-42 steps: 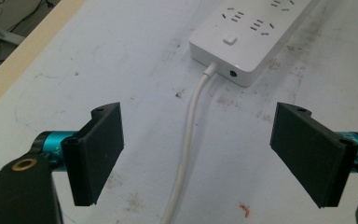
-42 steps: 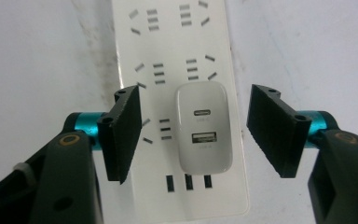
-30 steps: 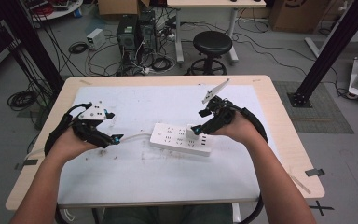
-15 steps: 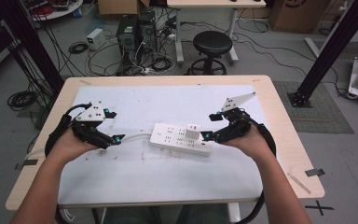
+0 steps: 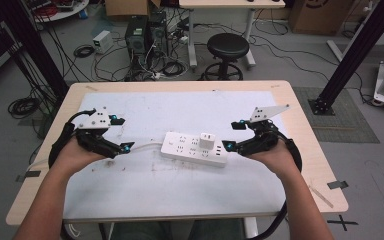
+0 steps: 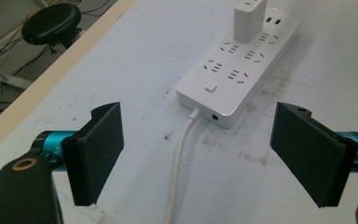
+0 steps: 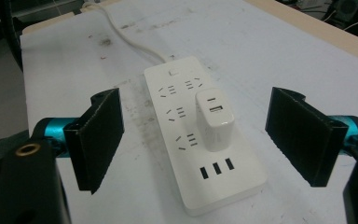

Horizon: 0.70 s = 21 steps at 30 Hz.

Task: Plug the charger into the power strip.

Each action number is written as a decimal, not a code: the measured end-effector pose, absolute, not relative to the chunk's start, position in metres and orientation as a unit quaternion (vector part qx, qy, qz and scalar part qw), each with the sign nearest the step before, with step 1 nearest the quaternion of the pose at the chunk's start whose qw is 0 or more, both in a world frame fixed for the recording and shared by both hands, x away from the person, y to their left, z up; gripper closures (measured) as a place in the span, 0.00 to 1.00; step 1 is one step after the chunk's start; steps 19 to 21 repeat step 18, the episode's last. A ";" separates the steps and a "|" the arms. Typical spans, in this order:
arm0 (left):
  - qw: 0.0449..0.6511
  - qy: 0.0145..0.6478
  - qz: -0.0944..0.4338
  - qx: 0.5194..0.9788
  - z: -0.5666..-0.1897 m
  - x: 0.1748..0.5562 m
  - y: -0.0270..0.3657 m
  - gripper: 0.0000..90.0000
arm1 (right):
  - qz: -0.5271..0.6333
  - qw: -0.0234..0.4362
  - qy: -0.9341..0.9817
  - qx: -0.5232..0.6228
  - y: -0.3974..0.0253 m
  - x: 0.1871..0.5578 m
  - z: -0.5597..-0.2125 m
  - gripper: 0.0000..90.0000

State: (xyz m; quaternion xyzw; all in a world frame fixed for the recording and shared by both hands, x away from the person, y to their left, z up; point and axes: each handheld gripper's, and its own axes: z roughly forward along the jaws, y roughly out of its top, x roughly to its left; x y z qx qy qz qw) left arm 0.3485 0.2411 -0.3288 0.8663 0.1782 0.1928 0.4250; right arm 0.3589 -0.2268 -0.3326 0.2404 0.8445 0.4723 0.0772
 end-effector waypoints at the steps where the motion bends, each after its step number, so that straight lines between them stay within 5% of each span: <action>1: 0.424 0.182 0.193 0.866 -0.330 0.348 0.241 0.19 | 0.472 0.081 0.843 0.243 -0.228 0.360 -0.333 0.22; 21: 0.422 0.188 0.191 0.866 -0.333 0.352 0.242 0.19 | 0.470 0.091 0.841 0.254 -0.232 0.363 -0.333 0.22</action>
